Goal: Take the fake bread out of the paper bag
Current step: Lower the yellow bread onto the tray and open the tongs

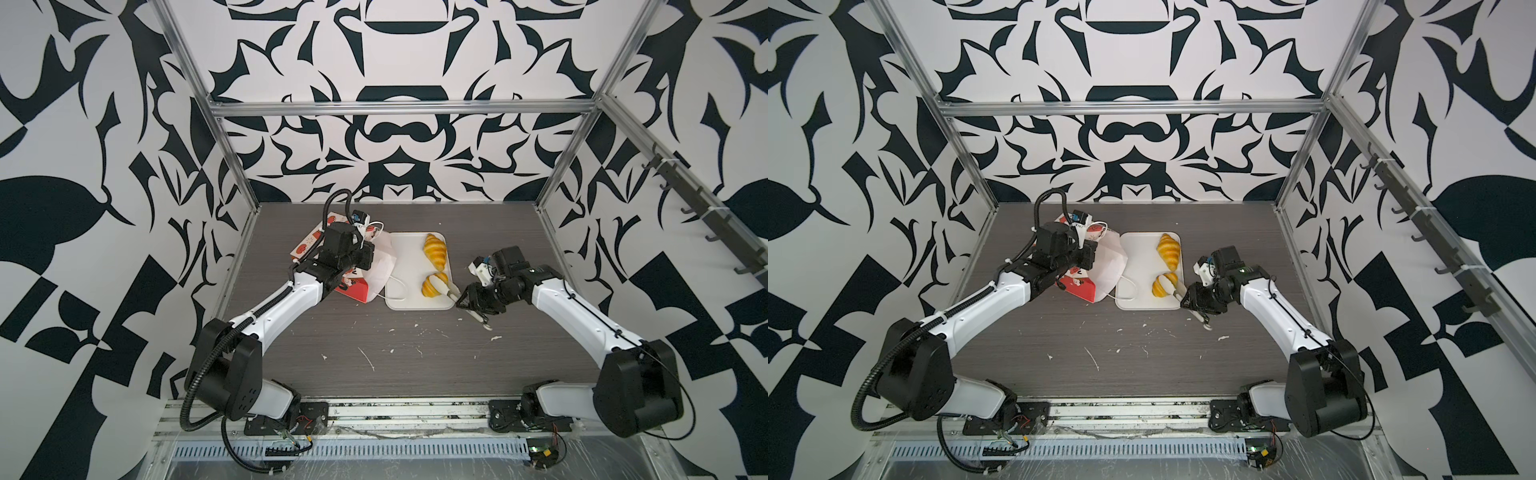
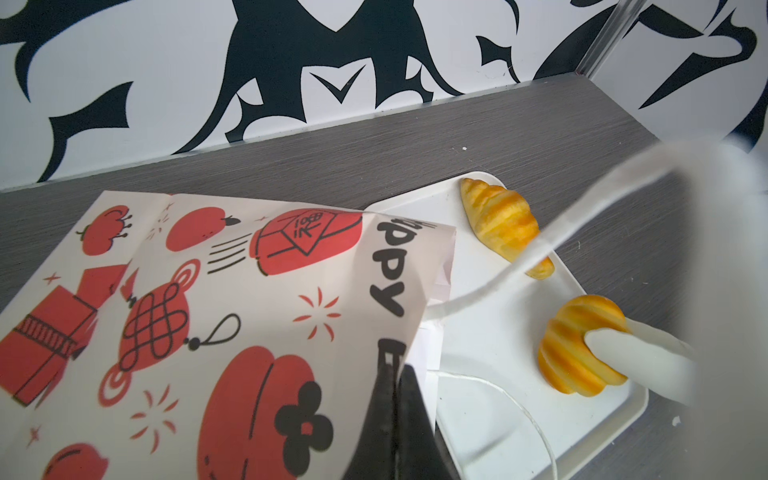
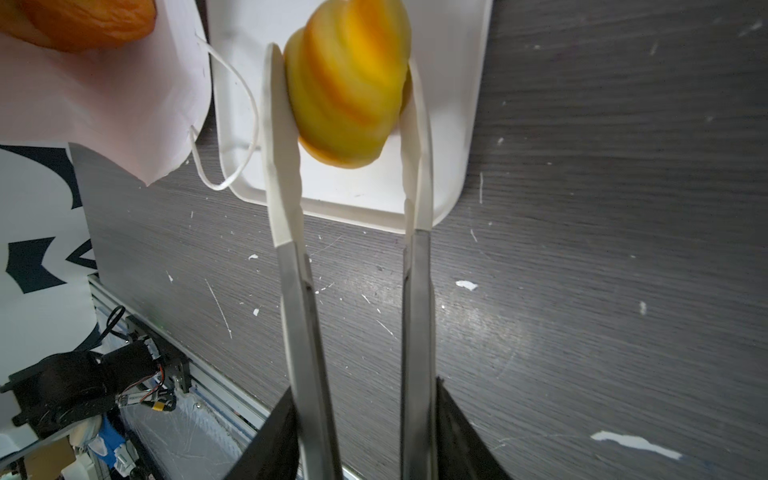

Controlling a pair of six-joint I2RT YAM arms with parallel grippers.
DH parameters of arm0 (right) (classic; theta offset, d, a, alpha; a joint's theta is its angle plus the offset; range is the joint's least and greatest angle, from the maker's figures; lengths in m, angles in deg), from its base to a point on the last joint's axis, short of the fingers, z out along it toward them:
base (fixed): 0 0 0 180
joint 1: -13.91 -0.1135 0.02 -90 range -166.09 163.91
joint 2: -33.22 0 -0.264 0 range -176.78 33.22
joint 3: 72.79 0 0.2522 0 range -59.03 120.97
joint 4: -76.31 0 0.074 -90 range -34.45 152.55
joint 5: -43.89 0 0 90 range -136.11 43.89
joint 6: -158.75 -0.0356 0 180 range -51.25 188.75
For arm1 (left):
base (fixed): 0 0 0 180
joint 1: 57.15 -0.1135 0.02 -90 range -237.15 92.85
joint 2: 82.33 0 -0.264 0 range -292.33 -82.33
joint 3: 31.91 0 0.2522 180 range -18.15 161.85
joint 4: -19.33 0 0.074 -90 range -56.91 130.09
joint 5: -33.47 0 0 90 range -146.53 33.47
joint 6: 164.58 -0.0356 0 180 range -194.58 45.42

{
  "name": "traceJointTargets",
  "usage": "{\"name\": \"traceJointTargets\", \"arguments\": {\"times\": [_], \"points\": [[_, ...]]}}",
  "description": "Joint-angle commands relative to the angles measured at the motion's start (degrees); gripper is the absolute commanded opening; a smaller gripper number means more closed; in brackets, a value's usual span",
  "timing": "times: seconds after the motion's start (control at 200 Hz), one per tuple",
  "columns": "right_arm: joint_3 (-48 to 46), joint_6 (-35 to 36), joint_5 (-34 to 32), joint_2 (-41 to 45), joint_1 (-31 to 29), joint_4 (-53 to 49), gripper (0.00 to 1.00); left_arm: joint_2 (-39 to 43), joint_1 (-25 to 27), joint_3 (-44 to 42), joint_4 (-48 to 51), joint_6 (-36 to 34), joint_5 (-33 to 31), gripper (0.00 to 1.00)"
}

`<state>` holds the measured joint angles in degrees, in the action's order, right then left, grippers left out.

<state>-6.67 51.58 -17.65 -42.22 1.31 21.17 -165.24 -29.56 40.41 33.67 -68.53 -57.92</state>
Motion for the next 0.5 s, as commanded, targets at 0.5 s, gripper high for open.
{"name": "traceJointTargets", "arguments": {"times": [0.5], "points": [[1.98,-0.36,-10.10,11.32,1.35,-3.06,0.52,0.07,-0.26,-0.21,-0.97,0.90,0.92,0.00]]}}
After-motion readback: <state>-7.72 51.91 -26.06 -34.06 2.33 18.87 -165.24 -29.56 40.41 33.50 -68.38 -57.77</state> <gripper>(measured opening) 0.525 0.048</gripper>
